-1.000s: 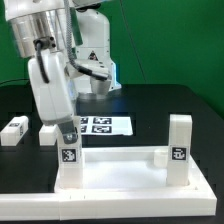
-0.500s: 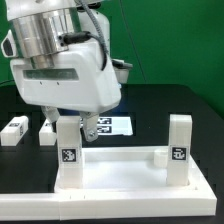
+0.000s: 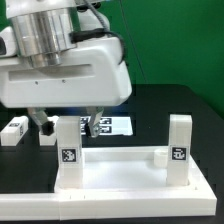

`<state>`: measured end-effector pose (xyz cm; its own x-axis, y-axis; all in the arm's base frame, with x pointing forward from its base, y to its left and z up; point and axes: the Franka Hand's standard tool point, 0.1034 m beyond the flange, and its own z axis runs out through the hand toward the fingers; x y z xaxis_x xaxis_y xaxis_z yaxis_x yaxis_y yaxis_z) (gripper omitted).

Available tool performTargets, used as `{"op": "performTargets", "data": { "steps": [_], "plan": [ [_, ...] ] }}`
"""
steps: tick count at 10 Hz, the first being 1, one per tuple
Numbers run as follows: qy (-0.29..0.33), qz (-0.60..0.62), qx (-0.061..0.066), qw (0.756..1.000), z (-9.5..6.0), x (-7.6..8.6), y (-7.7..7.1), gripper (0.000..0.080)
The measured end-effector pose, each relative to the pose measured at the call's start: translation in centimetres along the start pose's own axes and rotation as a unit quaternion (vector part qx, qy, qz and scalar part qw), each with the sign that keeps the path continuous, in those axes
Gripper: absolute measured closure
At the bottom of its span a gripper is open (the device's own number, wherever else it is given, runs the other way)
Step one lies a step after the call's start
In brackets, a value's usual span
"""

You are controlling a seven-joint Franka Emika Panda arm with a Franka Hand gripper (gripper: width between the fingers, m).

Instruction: Assemble desk

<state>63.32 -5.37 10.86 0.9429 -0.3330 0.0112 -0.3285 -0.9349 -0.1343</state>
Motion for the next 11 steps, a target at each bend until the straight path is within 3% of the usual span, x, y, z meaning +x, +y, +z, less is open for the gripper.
{"op": "performTargets", "data": {
  "steps": [1,3,4,5,8,9,11],
  "plan": [
    [0.0,0.011,0.0,1.0,0.04,-0.05,0.0,0.015],
    [0.0,0.023,0.0,1.0,0.04,-0.04,0.0,0.0397],
    [0.0,0.055,0.0,0.999,0.04,-0.05,-0.03,0.0397],
    [0.0,0.098,0.0,0.995,0.02,-0.02,0.1,0.0509],
    [0.0,0.199,0.0,0.98,0.02,-0.01,0.12,0.0509],
    [-0.001,0.298,0.004,0.954,-0.02,0.04,0.18,0.0509],
    [0.003,0.505,0.02,0.863,0.21,0.03,0.05,0.0509]
  ]
}}
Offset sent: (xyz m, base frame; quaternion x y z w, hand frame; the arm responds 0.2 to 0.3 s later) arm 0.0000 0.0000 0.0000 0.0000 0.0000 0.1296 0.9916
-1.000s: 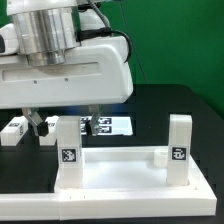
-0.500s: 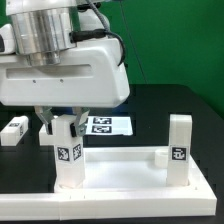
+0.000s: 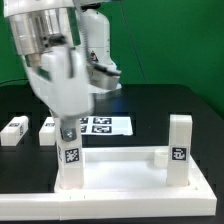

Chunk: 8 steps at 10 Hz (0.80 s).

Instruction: Assemble desk

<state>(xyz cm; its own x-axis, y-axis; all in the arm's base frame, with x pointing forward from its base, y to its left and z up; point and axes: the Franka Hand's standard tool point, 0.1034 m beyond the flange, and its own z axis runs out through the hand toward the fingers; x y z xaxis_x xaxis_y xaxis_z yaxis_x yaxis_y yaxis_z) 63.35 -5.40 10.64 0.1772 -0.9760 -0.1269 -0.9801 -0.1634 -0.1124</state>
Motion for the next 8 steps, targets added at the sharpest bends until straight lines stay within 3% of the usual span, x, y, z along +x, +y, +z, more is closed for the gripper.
{"op": "performTargets", "data": {
  "steps": [2,5,6,7,8],
  "plan": [
    [-0.007,0.133,0.004,0.991,-0.04,-0.14,-0.13,0.0509],
    [-0.006,0.107,0.004,0.994,0.0,-0.18,-0.12,0.0502],
    [-0.002,0.041,0.002,0.999,-0.03,-0.27,-0.16,0.03],
    [0.004,-0.076,0.0,0.997,0.09,-0.38,-0.23,0.03],
    [0.005,-0.148,0.002,0.989,0.47,-0.88,-0.32,0.0182]
  ]
}}
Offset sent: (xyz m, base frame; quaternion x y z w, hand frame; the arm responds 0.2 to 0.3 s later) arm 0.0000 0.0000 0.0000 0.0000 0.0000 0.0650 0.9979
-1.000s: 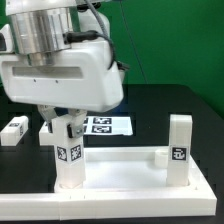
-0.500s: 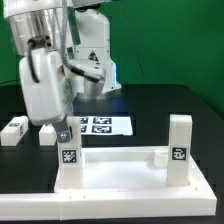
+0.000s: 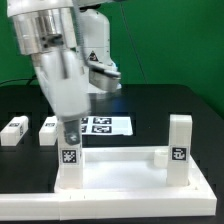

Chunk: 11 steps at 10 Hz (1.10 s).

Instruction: Assemble desk

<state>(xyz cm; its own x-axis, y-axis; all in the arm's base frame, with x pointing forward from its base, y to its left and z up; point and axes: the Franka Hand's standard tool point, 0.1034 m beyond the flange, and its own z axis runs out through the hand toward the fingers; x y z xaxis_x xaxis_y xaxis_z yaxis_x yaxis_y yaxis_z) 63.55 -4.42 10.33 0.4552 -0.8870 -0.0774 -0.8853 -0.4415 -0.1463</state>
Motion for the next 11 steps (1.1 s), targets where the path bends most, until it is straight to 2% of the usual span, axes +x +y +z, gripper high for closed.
{"op": "performTargets", "data": {
  "steps": [1,3,4,5,6,7,8,9,11],
  "plan": [
    [-0.001,-0.024,-0.002,1.0,0.2,-0.7,-0.1,0.016],
    [-0.001,-0.1,-0.002,0.995,0.2,-0.5,0.0,0.0151],
    [0.004,-0.183,-0.012,0.983,0.3,-0.4,0.2,0.0151],
    [0.011,-0.283,-0.031,0.958,0.4,-0.2,0.5,0.0151],
    [0.012,-0.38,-0.041,0.924,0.3,0.0,0.6,0.0151],
    [0.009,-0.482,-0.045,0.875,0.2,0.4,0.7,0.0151],
    [0.008,-0.517,-0.046,0.855,0.2,0.4,0.8,0.0151],
    [0.008,-0.514,-0.046,0.857,0.2,0.4,0.8,0.0151],
    [0.008,-0.504,-0.045,0.862,0.2,0.4,0.8,0.0408]
  ]
}}
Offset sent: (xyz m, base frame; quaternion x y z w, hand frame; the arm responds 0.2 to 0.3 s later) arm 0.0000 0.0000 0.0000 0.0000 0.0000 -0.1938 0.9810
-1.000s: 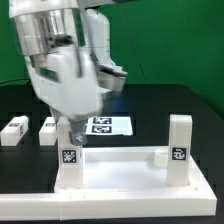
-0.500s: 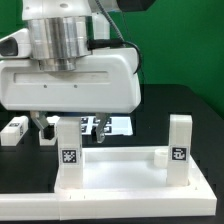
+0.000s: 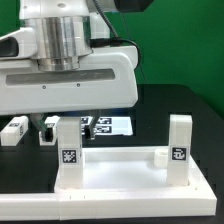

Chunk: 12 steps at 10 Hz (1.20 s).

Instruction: Assemble desk

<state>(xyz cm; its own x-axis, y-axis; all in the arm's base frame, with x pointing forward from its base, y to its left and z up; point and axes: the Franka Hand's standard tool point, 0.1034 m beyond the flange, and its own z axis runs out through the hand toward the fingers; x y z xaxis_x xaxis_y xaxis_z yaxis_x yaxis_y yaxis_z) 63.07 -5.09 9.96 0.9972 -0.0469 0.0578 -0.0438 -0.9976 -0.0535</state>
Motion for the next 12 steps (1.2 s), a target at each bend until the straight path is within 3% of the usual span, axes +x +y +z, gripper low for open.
{"op": "performTargets", "data": {
  "steps": [1,2,6,9,10,12],
  "plan": [
    [0.0,0.033,0.0,0.999,0.0,0.01,-0.03,0.0408],
    [0.0,0.076,0.001,0.997,0.0,0.01,-0.05,0.0512],
    [0.0,0.212,0.002,0.977,-0.04,0.05,-0.05,0.0512],
    [-0.019,0.426,0.02,0.904,-0.22,0.23,0.23,0.0512],
    [-0.023,0.501,0.029,0.865,-0.11,0.23,0.26,0.0512],
    [-0.03,0.62,0.03,0.783,-0.08,0.34,0.03,0.0512]
  ]
}}
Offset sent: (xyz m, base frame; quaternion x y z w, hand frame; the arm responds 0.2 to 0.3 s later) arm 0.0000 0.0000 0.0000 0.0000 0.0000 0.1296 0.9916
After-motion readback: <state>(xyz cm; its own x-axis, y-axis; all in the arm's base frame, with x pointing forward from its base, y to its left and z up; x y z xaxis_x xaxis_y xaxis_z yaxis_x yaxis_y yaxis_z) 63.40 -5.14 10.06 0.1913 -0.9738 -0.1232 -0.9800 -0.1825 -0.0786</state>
